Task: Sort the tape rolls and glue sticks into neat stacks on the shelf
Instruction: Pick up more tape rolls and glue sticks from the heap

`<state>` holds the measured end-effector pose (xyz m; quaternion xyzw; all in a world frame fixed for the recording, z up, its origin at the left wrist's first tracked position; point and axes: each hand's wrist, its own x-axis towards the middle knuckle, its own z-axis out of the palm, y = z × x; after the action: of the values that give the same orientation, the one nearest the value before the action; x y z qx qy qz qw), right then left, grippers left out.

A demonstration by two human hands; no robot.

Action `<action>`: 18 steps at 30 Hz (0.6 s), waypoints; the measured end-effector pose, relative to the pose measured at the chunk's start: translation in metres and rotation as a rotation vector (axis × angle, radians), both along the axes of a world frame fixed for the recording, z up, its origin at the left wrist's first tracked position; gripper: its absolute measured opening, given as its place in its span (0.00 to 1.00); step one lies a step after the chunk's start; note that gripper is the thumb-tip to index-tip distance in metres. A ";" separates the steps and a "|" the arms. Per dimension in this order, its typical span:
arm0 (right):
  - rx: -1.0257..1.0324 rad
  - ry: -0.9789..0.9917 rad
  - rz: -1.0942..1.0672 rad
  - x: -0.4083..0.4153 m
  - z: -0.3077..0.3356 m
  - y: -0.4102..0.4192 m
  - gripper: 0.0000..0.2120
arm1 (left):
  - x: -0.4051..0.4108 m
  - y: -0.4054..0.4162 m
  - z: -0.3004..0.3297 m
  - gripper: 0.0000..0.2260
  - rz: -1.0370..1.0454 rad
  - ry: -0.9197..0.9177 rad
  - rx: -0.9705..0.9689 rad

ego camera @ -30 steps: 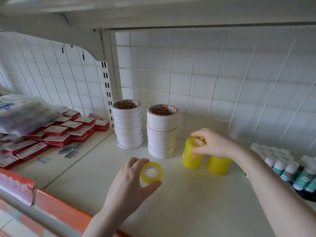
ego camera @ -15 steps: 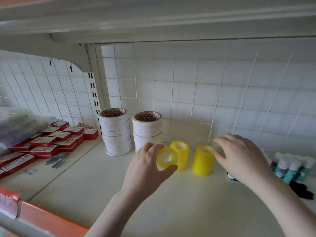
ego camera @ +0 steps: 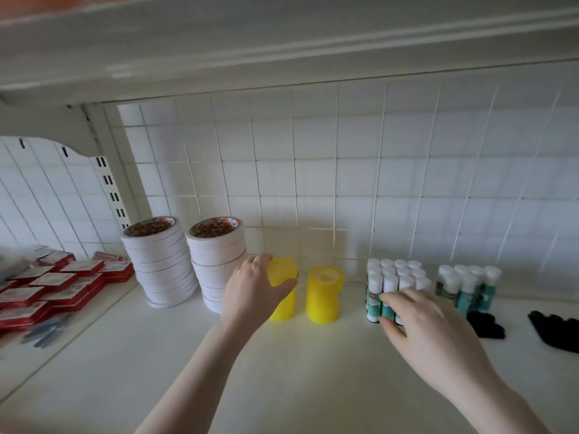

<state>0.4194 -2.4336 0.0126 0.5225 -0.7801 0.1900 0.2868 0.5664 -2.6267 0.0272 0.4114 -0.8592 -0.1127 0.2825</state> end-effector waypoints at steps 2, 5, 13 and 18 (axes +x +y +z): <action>-0.018 -0.022 0.002 -0.003 -0.004 0.001 0.13 | -0.002 -0.001 -0.001 0.29 0.007 0.001 0.020; -0.046 -0.049 0.015 -0.007 -0.010 0.001 0.13 | -0.005 -0.002 -0.001 0.29 0.019 0.017 0.047; -0.074 -0.120 0.020 -0.012 -0.018 0.001 0.11 | -0.007 -0.004 -0.001 0.28 0.030 0.058 0.080; -0.086 -0.169 0.019 -0.014 -0.022 0.004 0.11 | -0.002 -0.002 -0.005 0.27 0.043 0.099 0.082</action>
<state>0.4058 -2.4298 -0.0093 0.4991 -0.7878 0.2695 0.2402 0.5642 -2.6286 0.0227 0.4348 -0.8299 -0.1618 0.3099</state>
